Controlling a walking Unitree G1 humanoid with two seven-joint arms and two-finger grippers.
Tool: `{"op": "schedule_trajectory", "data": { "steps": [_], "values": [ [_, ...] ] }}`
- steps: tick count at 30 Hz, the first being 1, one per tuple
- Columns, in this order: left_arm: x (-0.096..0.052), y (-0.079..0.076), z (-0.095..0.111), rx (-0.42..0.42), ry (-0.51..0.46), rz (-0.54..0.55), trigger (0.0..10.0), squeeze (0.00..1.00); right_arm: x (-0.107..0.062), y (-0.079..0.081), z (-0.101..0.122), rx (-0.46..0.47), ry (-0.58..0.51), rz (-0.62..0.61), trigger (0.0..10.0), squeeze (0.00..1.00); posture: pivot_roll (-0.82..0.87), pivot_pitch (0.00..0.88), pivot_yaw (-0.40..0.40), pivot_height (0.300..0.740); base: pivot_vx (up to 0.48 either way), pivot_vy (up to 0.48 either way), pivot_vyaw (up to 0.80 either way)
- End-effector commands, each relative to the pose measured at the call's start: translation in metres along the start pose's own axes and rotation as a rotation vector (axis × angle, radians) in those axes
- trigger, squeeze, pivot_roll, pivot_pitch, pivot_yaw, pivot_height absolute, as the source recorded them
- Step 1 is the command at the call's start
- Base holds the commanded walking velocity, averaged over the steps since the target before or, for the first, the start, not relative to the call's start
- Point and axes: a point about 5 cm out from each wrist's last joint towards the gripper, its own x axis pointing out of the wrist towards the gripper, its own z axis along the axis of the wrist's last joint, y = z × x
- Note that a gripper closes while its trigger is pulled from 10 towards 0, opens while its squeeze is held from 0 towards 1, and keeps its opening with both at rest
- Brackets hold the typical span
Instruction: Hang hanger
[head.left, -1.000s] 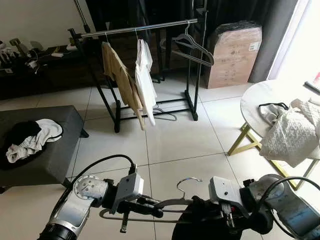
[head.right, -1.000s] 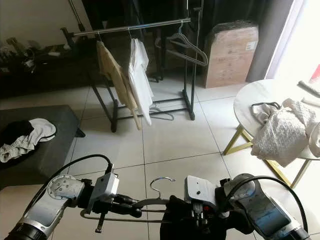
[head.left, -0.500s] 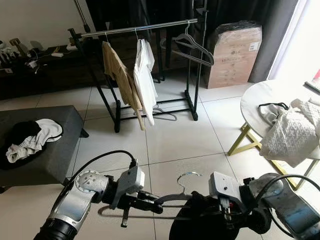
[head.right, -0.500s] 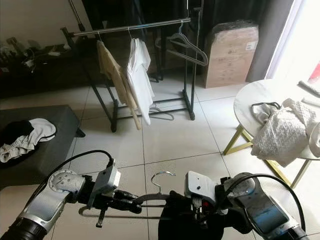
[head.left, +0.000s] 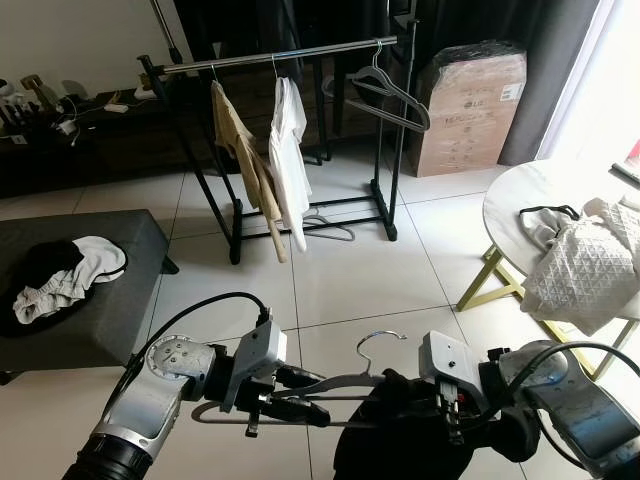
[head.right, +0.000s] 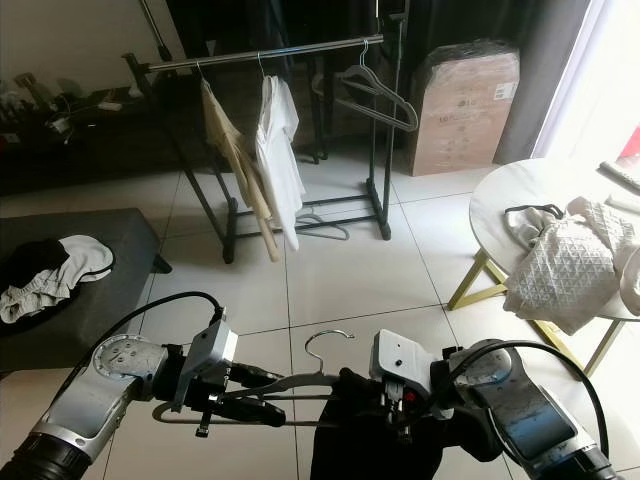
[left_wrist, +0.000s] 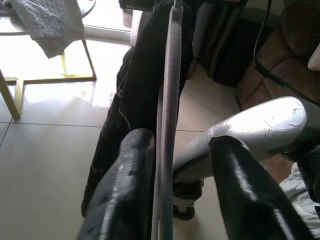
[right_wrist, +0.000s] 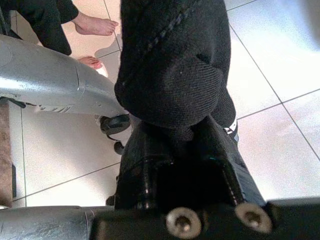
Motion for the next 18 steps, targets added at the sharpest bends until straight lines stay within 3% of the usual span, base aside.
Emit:
{"op": "schedule_trajectory", "data": {
  "steps": [1, 18],
  "values": [
    [-0.0031, -0.0012, 0.0013, 0.008, 0.006, -0.006, 10.0, 1.00, -0.0044, -0.0047, 0.0103, -0.022, -0.048, -0.032, 0.0, 0.00, -0.17, 0.154, 0.071, 0.740, 0.000, 0.000, 0.00],
    [-0.0031, -0.0012, 0.0013, 0.008, 0.006, -0.006, 10.0, 1.00, -0.0044, -0.0047, 0.0103, -0.022, -0.048, -0.032, 0.0, 0.00, -0.17, 0.154, 0.071, 0.740, 0.000, 0.000, 0.00]
  ]
}}
